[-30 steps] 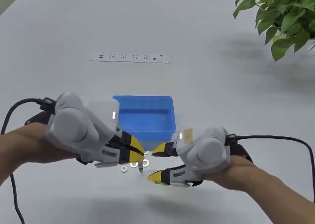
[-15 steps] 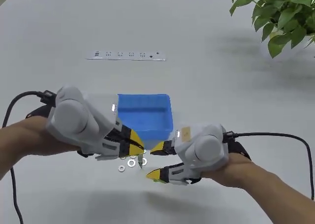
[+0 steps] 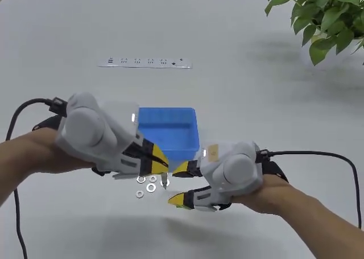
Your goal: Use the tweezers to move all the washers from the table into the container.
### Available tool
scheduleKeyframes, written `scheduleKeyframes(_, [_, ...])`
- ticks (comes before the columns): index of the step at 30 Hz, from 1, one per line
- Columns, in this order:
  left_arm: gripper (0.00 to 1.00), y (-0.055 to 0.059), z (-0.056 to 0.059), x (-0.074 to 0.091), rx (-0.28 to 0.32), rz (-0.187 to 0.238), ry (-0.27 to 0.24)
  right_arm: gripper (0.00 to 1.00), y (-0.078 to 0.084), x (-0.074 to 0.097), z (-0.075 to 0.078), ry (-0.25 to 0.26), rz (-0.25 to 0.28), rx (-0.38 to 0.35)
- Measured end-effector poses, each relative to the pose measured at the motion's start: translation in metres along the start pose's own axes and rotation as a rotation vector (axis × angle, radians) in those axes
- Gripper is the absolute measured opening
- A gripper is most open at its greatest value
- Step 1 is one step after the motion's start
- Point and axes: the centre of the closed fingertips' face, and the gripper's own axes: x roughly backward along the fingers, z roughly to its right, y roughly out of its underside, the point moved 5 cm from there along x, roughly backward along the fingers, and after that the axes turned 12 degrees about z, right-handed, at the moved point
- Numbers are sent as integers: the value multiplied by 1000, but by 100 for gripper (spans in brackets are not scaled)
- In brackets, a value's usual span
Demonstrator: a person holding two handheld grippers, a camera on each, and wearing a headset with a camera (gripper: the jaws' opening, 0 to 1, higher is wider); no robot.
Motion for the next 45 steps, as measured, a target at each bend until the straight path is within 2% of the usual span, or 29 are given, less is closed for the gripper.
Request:
scheduleKeyframes(6, [5, 5, -2, 0, 4, -7, -1, 31, 0, -1, -1, -2, 0, -3])
scheduleKeyframes(12, [5, 4, -2, 0, 18, 9, -3, 31, 1, -1, -1, -6, -3, -2])
scheduleKeyframes(17, [5, 3, 0, 0, 12, 25, 33, 31, 1, -2, 0, -12, -6, 1])
scheduleKeyframes(31, [5, 2, -2, -2, 9, 33, 77, 25, -2, -11, 7, -26, -32, 22])
scheduleKeyframes(45, [5, 2, -5, -3, 16, 8, 96, 16, -5, -22, 15, -9, -45, -1])
